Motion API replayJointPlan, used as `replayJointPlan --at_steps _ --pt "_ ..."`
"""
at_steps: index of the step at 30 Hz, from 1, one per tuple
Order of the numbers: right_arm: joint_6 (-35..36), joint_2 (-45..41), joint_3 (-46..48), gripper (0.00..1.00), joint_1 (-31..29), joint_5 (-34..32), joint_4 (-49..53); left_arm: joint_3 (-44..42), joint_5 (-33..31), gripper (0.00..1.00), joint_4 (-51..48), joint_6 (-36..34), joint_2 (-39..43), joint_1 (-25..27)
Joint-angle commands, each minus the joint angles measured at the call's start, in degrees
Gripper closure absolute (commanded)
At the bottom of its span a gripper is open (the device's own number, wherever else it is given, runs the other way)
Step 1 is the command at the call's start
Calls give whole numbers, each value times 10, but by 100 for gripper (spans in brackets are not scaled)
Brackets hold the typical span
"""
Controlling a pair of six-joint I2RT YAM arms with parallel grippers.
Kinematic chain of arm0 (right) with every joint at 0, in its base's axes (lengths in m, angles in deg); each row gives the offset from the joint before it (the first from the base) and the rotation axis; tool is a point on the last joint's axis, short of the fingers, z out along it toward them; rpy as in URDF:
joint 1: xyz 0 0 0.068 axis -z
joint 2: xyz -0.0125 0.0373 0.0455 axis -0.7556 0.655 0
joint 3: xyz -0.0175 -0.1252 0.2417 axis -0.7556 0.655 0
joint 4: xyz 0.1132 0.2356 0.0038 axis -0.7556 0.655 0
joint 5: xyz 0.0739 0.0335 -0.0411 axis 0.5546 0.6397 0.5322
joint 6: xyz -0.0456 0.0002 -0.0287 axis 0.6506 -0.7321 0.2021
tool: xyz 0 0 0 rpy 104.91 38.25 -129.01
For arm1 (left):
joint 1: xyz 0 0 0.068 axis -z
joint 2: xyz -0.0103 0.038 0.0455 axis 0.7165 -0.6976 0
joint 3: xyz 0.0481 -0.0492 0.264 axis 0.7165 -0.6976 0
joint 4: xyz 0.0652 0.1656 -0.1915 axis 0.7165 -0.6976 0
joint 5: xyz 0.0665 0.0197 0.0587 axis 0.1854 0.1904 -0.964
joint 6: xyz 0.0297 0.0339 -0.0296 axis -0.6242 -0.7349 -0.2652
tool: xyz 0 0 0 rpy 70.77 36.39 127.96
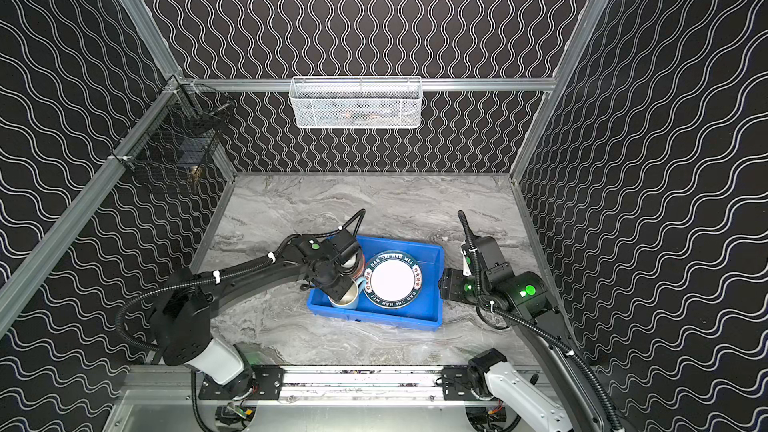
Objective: Place the mixed dishes into the plastic bin
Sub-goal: 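Open the left gripper and lift it away from the mug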
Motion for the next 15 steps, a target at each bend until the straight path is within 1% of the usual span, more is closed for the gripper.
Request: replayJointPlan --at_steps 1,2,6,10,13,15 --pt "-4 4 -7 27 0 -4 4 15 6 29 -21 -1 10 0" --pt "-3 4 -8 27 0 -4 3 21 9 25 -27 -1 12 0" --pt "-1 7 -13 25 0 -3 -2 52 22 19 -52 3 28 0" --pt "0 16 -1 25 0 -7 -15 101 9 17 -77 15 51 -5" --pt "-1 33 22 27 0 -7 -34 128 -6 17 -89 30 69 -33" --pt "-4 49 52 28 0 -2 -53 123 -20 16 -83 43 83 -60"
